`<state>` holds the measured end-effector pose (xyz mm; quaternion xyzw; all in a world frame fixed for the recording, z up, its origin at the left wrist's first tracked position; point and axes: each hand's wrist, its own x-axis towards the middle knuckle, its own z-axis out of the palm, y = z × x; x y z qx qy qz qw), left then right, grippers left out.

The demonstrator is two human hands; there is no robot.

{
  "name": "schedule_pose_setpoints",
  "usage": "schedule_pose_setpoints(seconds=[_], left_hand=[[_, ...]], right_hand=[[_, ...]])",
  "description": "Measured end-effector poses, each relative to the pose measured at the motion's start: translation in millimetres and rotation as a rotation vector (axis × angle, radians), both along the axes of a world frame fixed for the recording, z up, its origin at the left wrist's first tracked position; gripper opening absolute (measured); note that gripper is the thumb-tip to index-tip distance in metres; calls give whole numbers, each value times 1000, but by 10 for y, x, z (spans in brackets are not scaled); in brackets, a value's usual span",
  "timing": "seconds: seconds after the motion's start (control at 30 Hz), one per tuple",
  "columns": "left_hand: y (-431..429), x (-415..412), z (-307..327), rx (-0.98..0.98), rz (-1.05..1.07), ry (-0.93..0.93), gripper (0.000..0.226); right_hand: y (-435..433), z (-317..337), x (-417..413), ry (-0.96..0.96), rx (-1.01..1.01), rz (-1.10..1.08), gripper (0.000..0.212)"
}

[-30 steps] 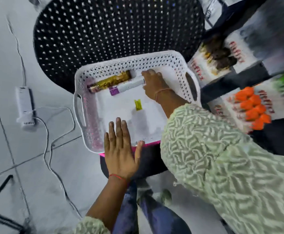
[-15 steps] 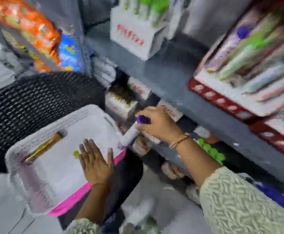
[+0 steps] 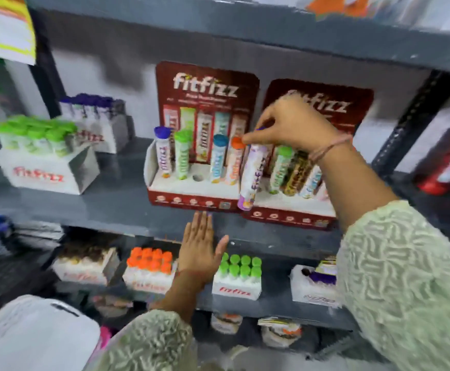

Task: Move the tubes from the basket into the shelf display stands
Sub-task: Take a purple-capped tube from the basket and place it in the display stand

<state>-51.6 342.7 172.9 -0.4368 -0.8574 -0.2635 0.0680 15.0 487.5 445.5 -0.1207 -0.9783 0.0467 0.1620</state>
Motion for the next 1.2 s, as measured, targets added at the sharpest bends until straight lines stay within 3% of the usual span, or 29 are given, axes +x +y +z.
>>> schedule_pose_setpoints(seconds=[0.27,0.53,0.77,0.97,1.1,1.2], left_hand=[[95,72,-56,-64,16,3,82],[111,68,-70,-29,11,11,94],[111,66,-54,-123,26,-6,108],[100,63,-40,-176,22,-19,112],[100,64,-29,-190,22,-25,112],[92,75,-7,-202,23,-36,114]], right_hand=[[473,180,27,-43,14,-178,57],[515,107,-18,-137,-189,-153,33],[578,-56,-112,-310,-143,-145,35],[660,-176,-116,-250,-161,-125,17],[724,-246,-124,-190,-123,-156,42],[756,-237,-136,-215,-100,-176,39]])
